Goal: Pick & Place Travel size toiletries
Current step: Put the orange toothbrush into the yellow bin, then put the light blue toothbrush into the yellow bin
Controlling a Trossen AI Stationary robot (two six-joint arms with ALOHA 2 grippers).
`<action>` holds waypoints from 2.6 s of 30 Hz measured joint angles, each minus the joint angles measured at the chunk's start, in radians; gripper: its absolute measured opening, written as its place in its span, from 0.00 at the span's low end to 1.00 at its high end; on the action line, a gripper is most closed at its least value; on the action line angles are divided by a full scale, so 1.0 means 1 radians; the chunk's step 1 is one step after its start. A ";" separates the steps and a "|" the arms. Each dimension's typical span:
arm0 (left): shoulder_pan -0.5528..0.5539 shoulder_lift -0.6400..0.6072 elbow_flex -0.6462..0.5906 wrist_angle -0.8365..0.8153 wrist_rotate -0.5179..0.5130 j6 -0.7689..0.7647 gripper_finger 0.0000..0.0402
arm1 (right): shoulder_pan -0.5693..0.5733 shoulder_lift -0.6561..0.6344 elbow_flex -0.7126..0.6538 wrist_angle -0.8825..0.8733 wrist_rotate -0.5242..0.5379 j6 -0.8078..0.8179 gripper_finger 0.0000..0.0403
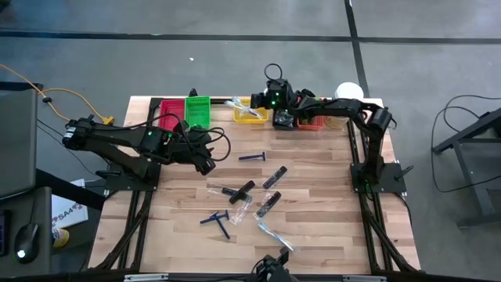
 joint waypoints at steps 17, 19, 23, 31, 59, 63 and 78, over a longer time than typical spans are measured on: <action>0.000 0.000 0.000 0.001 0.001 -0.007 0.49 | -0.001 0.000 0.000 -0.006 -0.042 0.031 0.38; 0.000 0.000 0.000 0.001 0.001 -0.008 0.49 | -0.001 0.000 0.000 -0.011 -0.015 0.031 0.41; 0.000 0.000 0.000 0.001 0.001 -0.008 0.49 | -0.007 0.000 0.000 -0.013 0.025 0.031 0.42; 0.000 0.000 0.000 0.001 0.002 -0.008 0.49 | -0.021 0.000 0.000 0.003 0.052 0.031 0.36; 0.000 0.000 -0.001 0.001 0.001 -0.008 0.49 | -0.147 0.000 0.000 0.080 0.095 0.031 0.16; 0.000 0.000 -0.001 0.001 0.001 -0.010 0.49 | -0.160 0.000 0.000 0.112 0.023 0.031 0.14; 0.000 -0.007 -0.001 -0.007 0.001 -0.060 0.49 | -0.123 -0.185 0.000 -0.192 -0.212 -0.219 0.01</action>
